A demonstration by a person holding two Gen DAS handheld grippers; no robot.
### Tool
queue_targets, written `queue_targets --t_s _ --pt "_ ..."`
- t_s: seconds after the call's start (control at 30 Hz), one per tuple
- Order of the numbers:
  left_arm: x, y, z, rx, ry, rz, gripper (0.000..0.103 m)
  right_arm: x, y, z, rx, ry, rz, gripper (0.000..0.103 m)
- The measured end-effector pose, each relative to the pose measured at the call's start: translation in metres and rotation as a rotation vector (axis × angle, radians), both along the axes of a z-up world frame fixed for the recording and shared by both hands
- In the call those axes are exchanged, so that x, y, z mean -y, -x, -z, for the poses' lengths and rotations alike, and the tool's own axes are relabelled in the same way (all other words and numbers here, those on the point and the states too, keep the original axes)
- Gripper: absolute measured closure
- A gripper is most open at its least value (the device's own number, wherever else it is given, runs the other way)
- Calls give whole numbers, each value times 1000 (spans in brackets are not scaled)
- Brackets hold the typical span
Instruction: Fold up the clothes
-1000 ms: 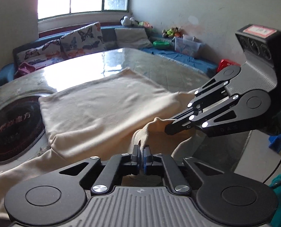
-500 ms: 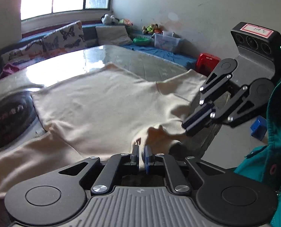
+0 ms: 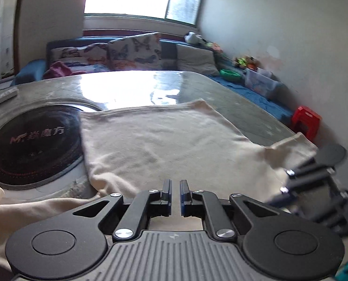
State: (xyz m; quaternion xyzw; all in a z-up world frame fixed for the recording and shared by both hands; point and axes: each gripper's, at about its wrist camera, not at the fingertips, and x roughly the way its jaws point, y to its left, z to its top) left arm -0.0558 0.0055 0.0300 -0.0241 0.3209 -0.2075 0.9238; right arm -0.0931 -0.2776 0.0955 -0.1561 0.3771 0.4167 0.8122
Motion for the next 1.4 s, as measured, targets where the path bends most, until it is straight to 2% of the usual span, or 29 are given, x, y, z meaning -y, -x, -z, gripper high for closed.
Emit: queue_targets --t_s 0.07,0.13,0.2,0.3,0.43,0.53,0.67,0.83,1.07,1.27,1.4 --pt "-10 -9 4 -12 10 -77 94 1 0 -3 5 -5 -4 83" --pt "-25 -16 12 -58 34 -161 94 2 -1 -6 11 -10 -3 81" --pt "-41 -11 15 -77 80 -198 95 4 -5 -9 18 -18 14 75" --pt "-56 -4 13 -87 114 -228 95 10 -13 -10 13 -25 46 74" --pt "-53 -9 3 -59 137 -226 92 21 -31 -9 9 -47 121 74" --pt "-52 -21 6 -72 110 -246 92 33 -55 -4 7 -78 224 74" --pt "-58 -26 13 -91 110 -249 92 51 -70 7 -6 -57 329 74" --pt "-52 -27 14 -72 81 -234 92 64 -71 12 25 -32 368 77" --pt "-50 -35 14 -72 82 -215 92 70 -68 12 63 12 399 79" --pt "-51 -36 14 -69 77 -207 92 83 -47 6 108 -28 449 80" --pt "-36 -32 7 -51 16 -191 85 108 -26 2 114 -70 520 80"
